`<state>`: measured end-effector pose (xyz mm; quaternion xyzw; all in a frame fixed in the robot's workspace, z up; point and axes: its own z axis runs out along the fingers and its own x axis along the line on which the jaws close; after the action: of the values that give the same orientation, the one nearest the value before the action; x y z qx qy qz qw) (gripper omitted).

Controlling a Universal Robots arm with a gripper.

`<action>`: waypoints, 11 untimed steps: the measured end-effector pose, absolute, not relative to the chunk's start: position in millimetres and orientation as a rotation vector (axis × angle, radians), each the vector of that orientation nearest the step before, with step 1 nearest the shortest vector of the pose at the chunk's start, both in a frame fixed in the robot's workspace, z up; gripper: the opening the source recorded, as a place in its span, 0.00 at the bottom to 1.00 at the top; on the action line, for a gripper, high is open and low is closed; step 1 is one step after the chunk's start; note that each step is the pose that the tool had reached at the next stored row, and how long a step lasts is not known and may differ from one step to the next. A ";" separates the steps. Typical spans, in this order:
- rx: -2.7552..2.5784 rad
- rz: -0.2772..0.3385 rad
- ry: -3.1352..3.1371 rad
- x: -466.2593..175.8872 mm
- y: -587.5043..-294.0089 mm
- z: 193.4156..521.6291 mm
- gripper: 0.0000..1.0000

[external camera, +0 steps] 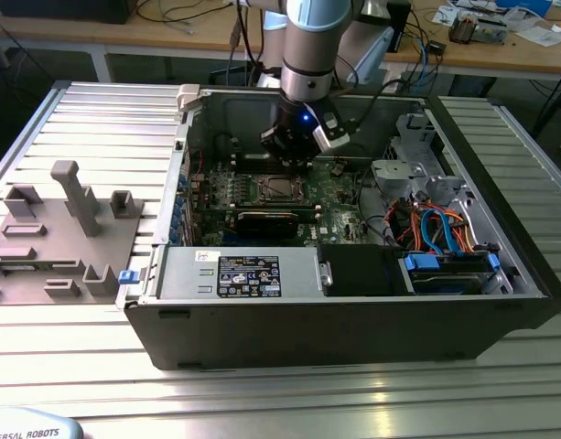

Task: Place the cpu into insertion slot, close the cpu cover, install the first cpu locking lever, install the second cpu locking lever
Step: 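Install the first cpu locking lever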

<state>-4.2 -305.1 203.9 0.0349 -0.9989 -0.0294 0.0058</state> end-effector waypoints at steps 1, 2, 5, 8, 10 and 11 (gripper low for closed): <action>0.109 -0.092 -3.126 -2.6 -305.1 203.8 0.11; 0.109 -0.092 -3.126 -2.1 -305.1 203.7 0.11; 0.109 -0.093 -3.126 -1.9 -305.7 203.5 0.11; 0.109 -0.093 -3.126 -1.9 -306.5 203.1 0.11; 0.109 -0.093 -3.126 -2.0 -306.7 203.2 0.11; 0.109 -0.095 -3.126 -2.2 -306.8 203.2 0.11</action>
<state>-2.2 -306.8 203.2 0.0350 -0.9989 -0.0305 0.0060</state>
